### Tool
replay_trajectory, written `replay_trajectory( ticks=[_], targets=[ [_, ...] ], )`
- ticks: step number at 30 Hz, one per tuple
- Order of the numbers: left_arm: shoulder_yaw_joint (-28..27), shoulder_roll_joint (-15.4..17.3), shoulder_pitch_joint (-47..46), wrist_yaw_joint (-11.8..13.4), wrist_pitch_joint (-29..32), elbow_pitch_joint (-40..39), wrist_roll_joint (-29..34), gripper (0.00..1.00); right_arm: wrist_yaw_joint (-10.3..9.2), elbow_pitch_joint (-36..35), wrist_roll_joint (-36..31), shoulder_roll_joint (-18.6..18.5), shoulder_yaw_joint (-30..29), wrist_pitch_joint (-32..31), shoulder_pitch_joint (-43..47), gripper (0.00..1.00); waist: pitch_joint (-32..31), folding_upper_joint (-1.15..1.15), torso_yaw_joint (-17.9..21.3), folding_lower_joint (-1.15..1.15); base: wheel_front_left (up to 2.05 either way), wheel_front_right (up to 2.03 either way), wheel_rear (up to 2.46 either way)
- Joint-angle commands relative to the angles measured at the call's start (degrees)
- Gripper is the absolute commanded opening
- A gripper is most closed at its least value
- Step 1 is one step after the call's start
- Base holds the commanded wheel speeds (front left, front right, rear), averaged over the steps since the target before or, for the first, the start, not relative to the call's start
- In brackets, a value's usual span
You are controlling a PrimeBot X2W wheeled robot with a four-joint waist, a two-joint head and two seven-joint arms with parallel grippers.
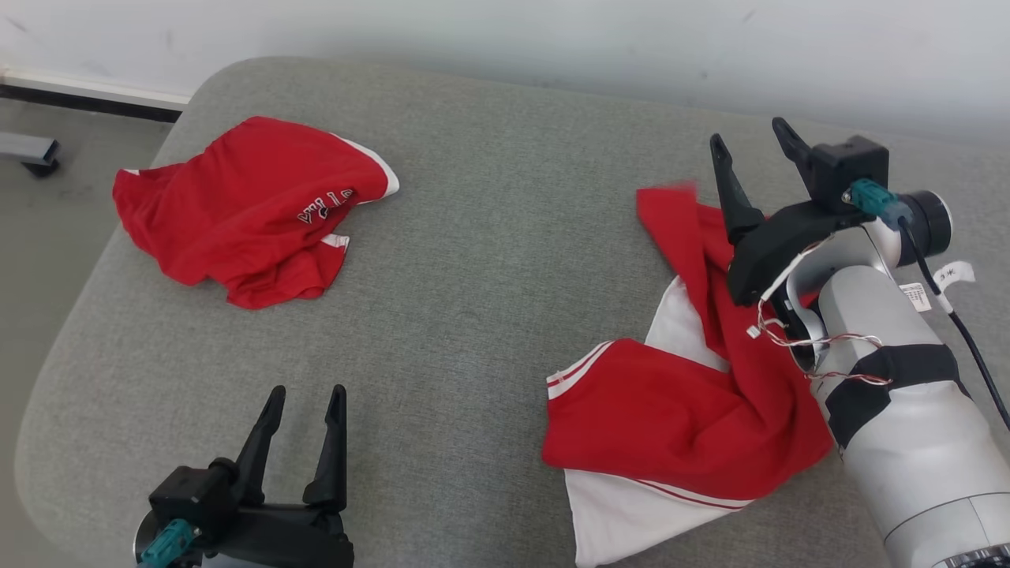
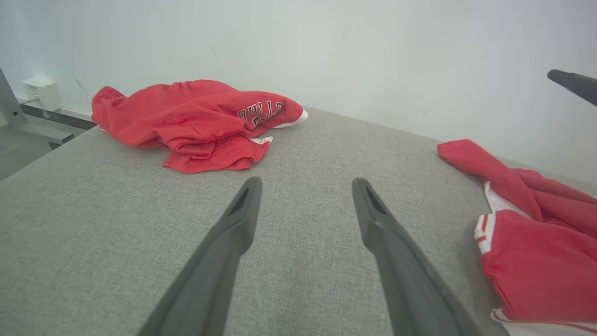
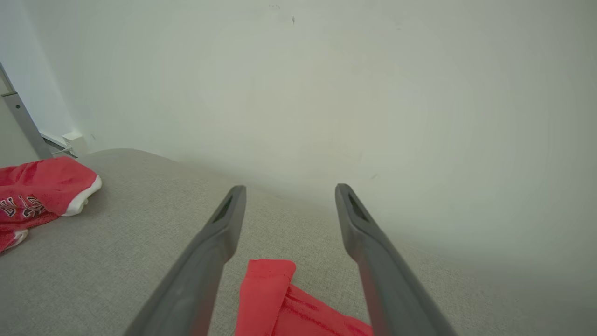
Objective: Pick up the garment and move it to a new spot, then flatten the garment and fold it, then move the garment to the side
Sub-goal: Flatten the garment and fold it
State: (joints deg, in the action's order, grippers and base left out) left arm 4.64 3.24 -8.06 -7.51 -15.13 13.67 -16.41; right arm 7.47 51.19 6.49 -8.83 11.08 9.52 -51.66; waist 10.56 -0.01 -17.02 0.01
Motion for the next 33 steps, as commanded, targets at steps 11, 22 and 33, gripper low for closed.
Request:
replay_trajectory(
  ticks=[11, 22, 33],
  targets=[
    [-3.9, 0.7, 2.8, 0.1, 0.0, -0.8, 1.8, 1.0, 0.06, -10.1, 3.4, -2.3, -1.3, 5.7, 9.6, 1.0, -4.2, 0.01, 8.3, -0.01, 0.0, 0.0, 0.0],
    [-7.2, 1.7, 5.6, 0.1, 0.0, -1.7, 3.7, 1.0, 0.06, -37.5, 1.5, -1.4, -7.2, 5.6, 35.2, 1.0, -8.2, 0.01, 14.0, -0.01, 0.0, 0.0, 0.0],
    [-7.0, 1.3, 6.9, 0.1, 0.0, -1.9, 4.5, 1.0, 0.05, -50.3, -0.2, 4.2, -10.8, 5.6, 52.8, 1.0, -9.6, 0.01, 14.7, -0.01, 0.0, 0.0, 0.0]
  ],
)
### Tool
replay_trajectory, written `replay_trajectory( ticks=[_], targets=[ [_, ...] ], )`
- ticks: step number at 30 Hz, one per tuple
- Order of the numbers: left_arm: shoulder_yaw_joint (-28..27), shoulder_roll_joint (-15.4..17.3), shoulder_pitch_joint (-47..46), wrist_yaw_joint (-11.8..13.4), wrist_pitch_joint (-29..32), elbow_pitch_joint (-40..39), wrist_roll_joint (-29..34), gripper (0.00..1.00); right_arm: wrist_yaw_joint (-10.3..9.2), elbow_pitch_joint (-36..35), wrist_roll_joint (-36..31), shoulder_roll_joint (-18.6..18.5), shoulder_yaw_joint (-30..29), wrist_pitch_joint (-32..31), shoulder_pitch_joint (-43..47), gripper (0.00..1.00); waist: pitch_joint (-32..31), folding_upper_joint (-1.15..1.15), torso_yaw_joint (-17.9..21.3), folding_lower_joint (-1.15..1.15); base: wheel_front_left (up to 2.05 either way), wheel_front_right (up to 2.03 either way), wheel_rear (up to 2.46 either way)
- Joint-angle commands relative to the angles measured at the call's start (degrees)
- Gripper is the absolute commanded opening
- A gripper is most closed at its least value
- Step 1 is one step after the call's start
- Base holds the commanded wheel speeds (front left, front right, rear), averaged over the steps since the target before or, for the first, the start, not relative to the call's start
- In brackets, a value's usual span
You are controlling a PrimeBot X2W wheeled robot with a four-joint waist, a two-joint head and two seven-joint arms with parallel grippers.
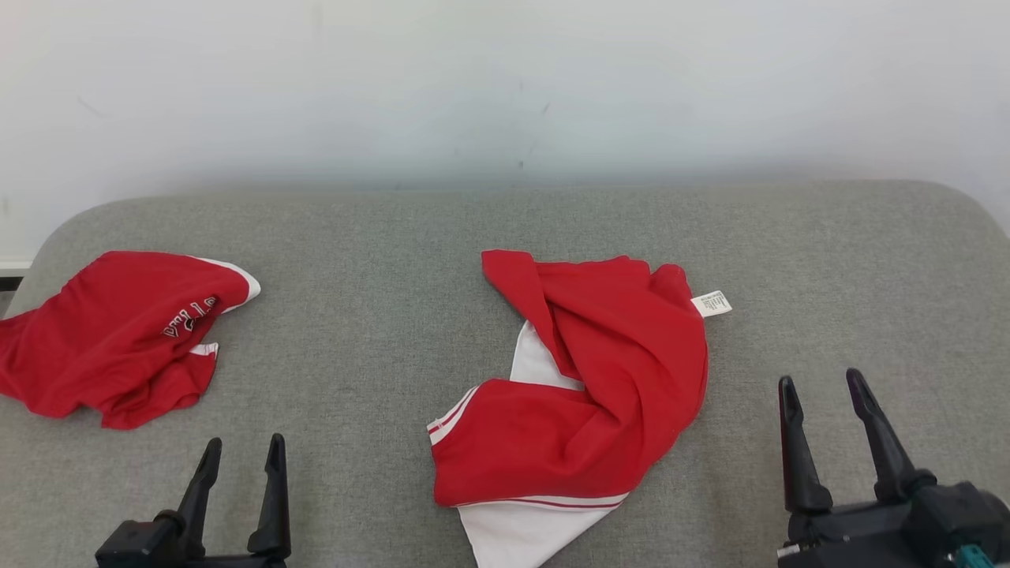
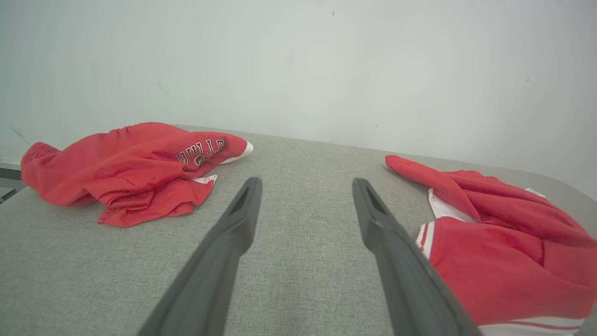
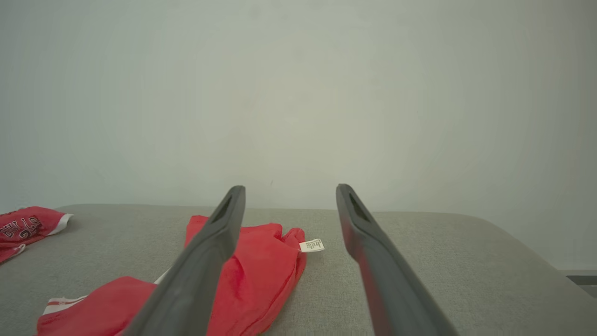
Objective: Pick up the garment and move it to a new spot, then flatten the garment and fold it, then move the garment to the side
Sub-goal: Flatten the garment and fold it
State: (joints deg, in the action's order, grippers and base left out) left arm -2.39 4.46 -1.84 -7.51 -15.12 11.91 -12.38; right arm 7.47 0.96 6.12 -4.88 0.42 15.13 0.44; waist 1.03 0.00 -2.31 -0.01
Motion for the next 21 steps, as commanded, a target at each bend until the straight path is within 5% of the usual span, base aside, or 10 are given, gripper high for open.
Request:
replay_trajectory(
  ticks=[1, 10, 21],
  targets=[
    [0.1, 0.0, 0.7, 0.1, 0.0, -0.1, 0.5, 1.0, 0.05, -0.1, 0.3, 0.6, -0.4, 0.0, 1.5, 1.0, -0.2, 0.0, 0.0, 0.01, 0.0, 0.0, 0.0],
    [1.8, 0.5, -0.4, 0.1, 0.0, 0.6, 0.7, 1.0, 0.05, 1.1, 0.5, 1.8, -0.7, 0.0, 4.1, 1.0, -0.7, 0.0, 0.1, 0.01, 0.0, 0.0, 0.0],
    [11.7, 2.8, -10.7, 0.1, 0.0, 4.7, -1.3, 1.0, 0.06, 2.8, 1.2, 2.0, 1.1, 0.0, 1.9, 1.0, 1.4, 0.0, 2.6, 0.01, 0.0, 0.0, 0.0]
  ],
)
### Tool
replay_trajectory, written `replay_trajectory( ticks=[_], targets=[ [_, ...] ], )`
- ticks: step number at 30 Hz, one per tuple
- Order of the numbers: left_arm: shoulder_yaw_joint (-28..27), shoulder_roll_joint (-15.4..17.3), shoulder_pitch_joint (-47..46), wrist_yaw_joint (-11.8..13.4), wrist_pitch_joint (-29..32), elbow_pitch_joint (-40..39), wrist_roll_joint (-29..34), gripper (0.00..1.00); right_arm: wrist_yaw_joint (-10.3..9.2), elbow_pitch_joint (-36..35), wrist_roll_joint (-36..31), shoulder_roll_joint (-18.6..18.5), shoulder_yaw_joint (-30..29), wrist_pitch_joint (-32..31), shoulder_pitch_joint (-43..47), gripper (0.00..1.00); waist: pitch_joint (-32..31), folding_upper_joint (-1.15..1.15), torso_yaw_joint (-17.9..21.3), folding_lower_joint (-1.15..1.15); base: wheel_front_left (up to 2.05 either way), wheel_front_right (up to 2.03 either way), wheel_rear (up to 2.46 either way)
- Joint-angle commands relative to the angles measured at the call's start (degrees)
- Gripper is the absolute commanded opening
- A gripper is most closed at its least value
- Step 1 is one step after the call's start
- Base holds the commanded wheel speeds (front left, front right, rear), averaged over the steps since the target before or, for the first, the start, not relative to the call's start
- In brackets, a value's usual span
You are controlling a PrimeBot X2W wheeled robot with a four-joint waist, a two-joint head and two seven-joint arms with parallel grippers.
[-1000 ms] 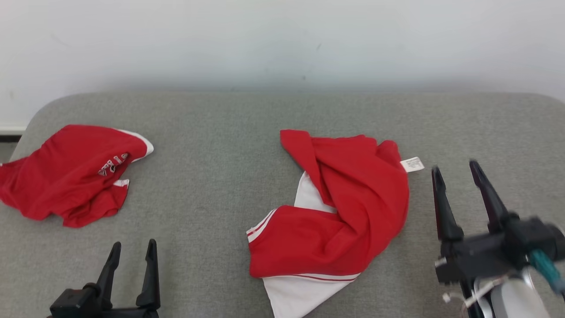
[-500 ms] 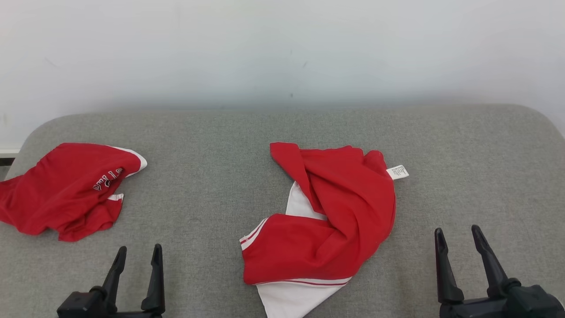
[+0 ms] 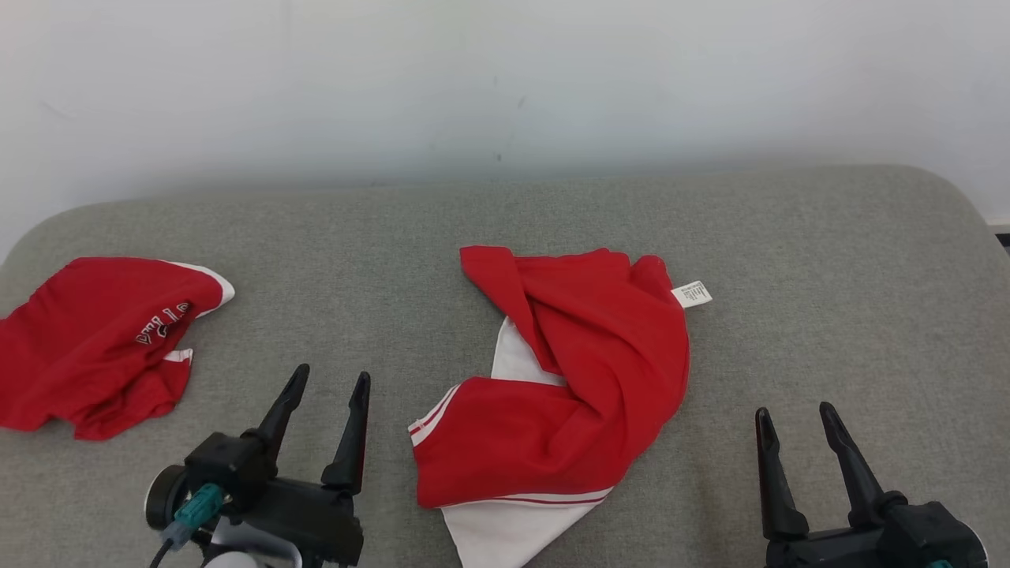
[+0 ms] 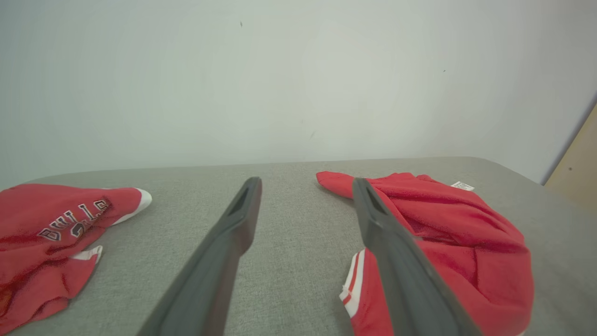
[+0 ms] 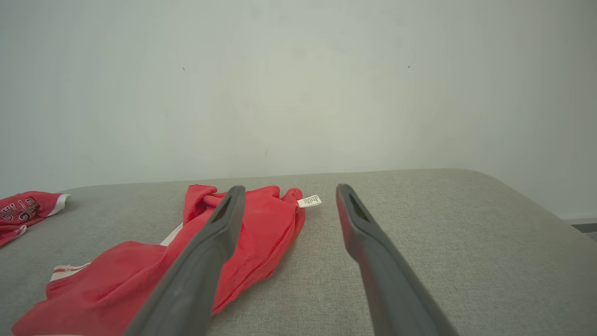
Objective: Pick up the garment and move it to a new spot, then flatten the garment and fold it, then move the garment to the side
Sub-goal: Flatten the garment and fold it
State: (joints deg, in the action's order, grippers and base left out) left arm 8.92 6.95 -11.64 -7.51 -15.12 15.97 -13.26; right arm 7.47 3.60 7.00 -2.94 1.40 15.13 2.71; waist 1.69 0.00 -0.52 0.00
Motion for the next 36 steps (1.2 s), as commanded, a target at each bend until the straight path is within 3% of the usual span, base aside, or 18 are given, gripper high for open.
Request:
replay_trajectory(
  ticks=[1, 15, 23, 24, 25, 26, 36],
  targets=[
    [1.2, 0.5, -2.1, 0.1, 0.0, 1.9, -1.0, 1.0, 0.06, 0.3, 0.4, 0.1, 0.2, 0.0, -0.6, 1.0, 1.0, 0.0, 1.1, 0.0, 0.0, 0.0, 0.0],
    [13.6, 5.1, -9.9, 0.1, 8.4, 15.5, -7.9, 1.0, 0.06, 1.5, 1.8, 0.1, 0.6, 0.0, -2.8, 1.0, 5.0, 0.0, 5.6, 0.0, 0.0, 0.0, 0.0],
    [18.0, 5.6, -10.3, 0.1, 10.5, 18.4, -12.5, 1.0, 0.05, 1.6, 2.0, 0.1, 0.7, 0.0, -3.6, 1.0, 6.1, 0.0, 6.6, 0.0, 0.0, 0.0, 0.0],
    [18.7, 5.5, -10.4, 0.1, 10.5, 18.3, -13.6, 0.43, 0.06, 1.6, 2.0, 0.1, 0.7, 0.0, -3.6, 1.0, 6.1, 0.0, 6.6, 0.0, 0.0, 0.0, 0.0],
    [18.7, 5.5, -10.4, 0.1, 10.5, 18.3, -13.6, 0.43, 0.06, 1.6, 2.0, 0.1, 0.7, 0.0, -3.6, 1.0, 6.1, 0.0, 6.6, 0.0, 0.0, 0.0, 0.0],
    [19.3, 5.8, -10.6, 0.1, 9.8, 18.0, -14.0, 0.0, 0.05, 1.6, 2.0, 0.1, 0.6, 0.0, -3.7, 1.0, 6.1, 0.0, 6.6, 0.0, 0.0, 0.0, 0.0],
    [19.5, 8.1, -14.7, 0.1, 4.1, 18.8, -16.4, 0.0, 0.06, 1.9, 2.2, 0.1, 0.1, 0.0, -3.7, 1.0, 5.4, 0.0, 5.7, 0.0, 0.0, 0.0, 0.0]
  ],
)
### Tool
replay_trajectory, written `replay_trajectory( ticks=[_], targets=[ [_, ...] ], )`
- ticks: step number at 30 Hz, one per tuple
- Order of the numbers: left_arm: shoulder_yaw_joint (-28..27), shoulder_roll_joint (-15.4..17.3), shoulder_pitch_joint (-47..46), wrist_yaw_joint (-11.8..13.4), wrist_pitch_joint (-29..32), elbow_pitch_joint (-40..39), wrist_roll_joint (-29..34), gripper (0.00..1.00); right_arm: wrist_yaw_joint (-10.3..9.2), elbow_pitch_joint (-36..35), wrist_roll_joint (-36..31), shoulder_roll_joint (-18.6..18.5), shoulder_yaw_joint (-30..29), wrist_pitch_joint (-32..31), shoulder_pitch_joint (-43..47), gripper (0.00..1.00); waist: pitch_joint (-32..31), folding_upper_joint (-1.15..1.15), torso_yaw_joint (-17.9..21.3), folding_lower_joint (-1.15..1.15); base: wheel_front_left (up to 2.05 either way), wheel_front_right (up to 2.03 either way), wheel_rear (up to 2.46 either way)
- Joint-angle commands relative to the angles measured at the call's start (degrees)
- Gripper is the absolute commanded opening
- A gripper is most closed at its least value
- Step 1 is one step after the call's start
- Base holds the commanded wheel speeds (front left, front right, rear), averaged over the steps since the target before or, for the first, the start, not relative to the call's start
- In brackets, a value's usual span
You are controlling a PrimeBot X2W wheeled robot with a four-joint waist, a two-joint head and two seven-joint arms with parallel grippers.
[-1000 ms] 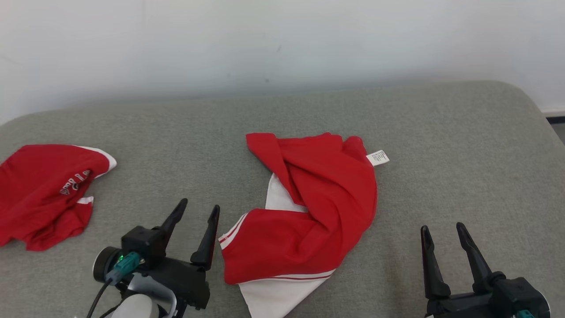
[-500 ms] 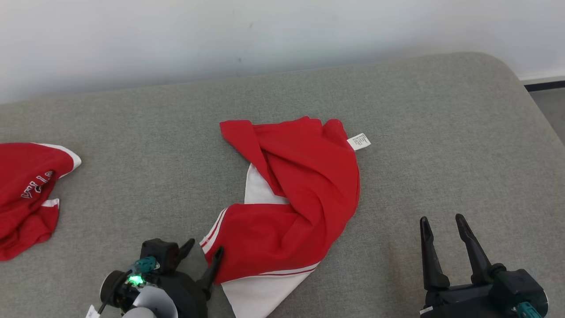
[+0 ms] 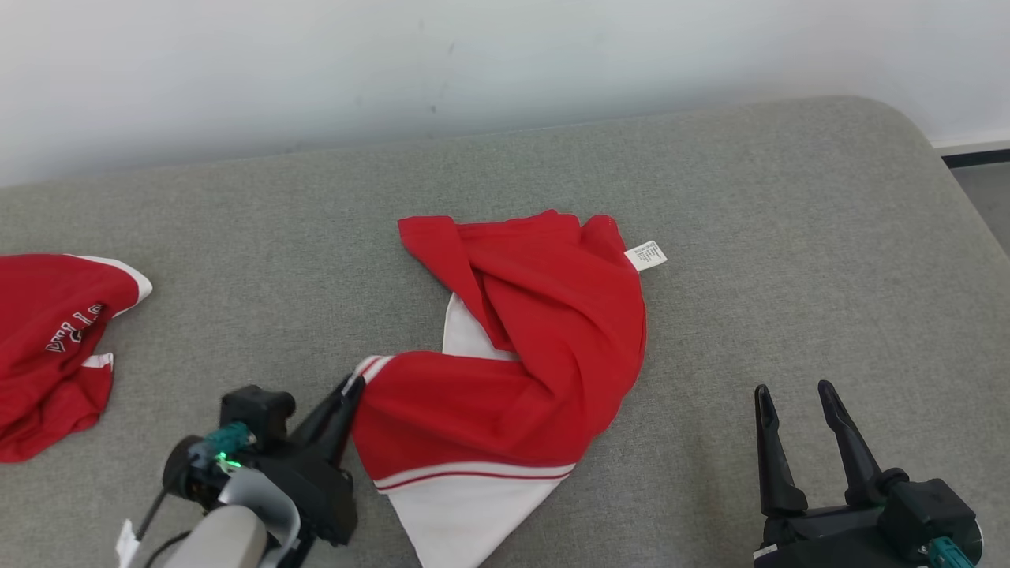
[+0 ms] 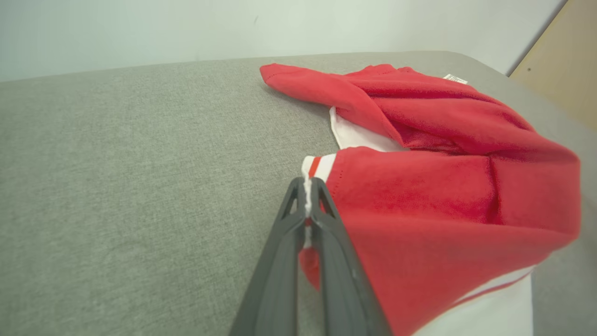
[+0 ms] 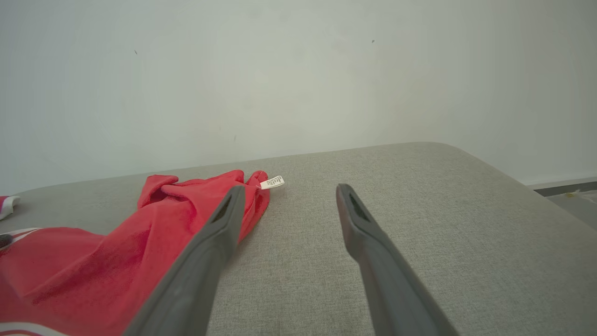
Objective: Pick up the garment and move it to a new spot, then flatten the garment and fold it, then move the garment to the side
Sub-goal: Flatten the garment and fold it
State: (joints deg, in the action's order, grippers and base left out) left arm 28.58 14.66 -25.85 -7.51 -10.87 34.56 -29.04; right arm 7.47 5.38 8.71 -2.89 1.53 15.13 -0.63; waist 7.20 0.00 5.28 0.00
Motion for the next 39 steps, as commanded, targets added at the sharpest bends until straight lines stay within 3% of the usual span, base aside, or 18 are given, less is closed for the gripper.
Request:
replay_trajectory(
  ticks=[1, 11, 14, 18, 19, 20, 33, 39],
  targets=[
    [-0.4, 0.6, -0.9, 0.1, -0.6, 0.3, -0.6, 0.0, 0.05, 0.2, 0.5, 0.0, 0.0, 0.0, -0.4, 1.0, -0.1, 0.0, -0.3, 0.0, 0.0, 0.0, 0.0],
    [-5.2, 6.9, -7.7, 0.4, -2.7, 1.4, -1.0, 0.0, 0.06, 0.3, 0.3, 0.0, 0.2, 0.0, -1.0, 1.0, 0.2, 0.0, -0.6, 0.0, 0.0, 0.0, 0.0],
    [-7.3, 10.1, -9.1, 0.6, -3.2, 5.0, -1.3, 0.0, 0.06, 0.7, 0.3, 0.0, 0.8, 0.0, -1.8, 1.0, 0.7, 0.0, 0.6, 0.0, 0.0, 0.0, 0.0],
    [-8.1, 11.3, -9.3, 0.6, -3.8, 9.0, -1.1, 0.01, 0.06, 0.9, 0.8, 0.0, 1.0, 0.0, -1.9, 1.0, 0.9, 0.0, 1.4, 0.0, 0.0, 0.0, 0.0],
    [-8.4, 11.5, -9.2, 0.8, -4.0, 9.5, -0.9, 0.25, 0.06, 1.0, 0.8, 0.0, 1.1, 0.0, -1.9, 1.0, 0.9, 0.0, 1.5, 0.0, 0.0, 0.0, 0.0],
    [-8.9, 11.5, -9.1, 1.0, -4.1, 9.9, -0.7, 1.0, 0.05, 1.0, 0.9, 0.0, 1.1, 0.0, -1.8, 1.0, 0.9, 0.0, 1.6, 0.0, 0.0, 0.0, 0.0],
    [-20.8, 6.9, 3.1, 3.9, -4.3, -9.0, 5.9, 1.0, 0.05, 0.9, 1.5, 0.0, 0.3, 0.0, -0.1, 1.0, -3.2, 0.0, -2.8, 0.0, 0.0, 0.0, 0.0],
    [-25.4, 3.0, 12.1, 4.3, -4.3, -18.5, 10.1, 1.0, 0.06, 1.1, 1.6, 0.0, 0.3, 0.0, 0.7, 1.0, -5.1, 0.0, -5.2, 0.0, 0.0, 0.0, 0.0]
  ],
)
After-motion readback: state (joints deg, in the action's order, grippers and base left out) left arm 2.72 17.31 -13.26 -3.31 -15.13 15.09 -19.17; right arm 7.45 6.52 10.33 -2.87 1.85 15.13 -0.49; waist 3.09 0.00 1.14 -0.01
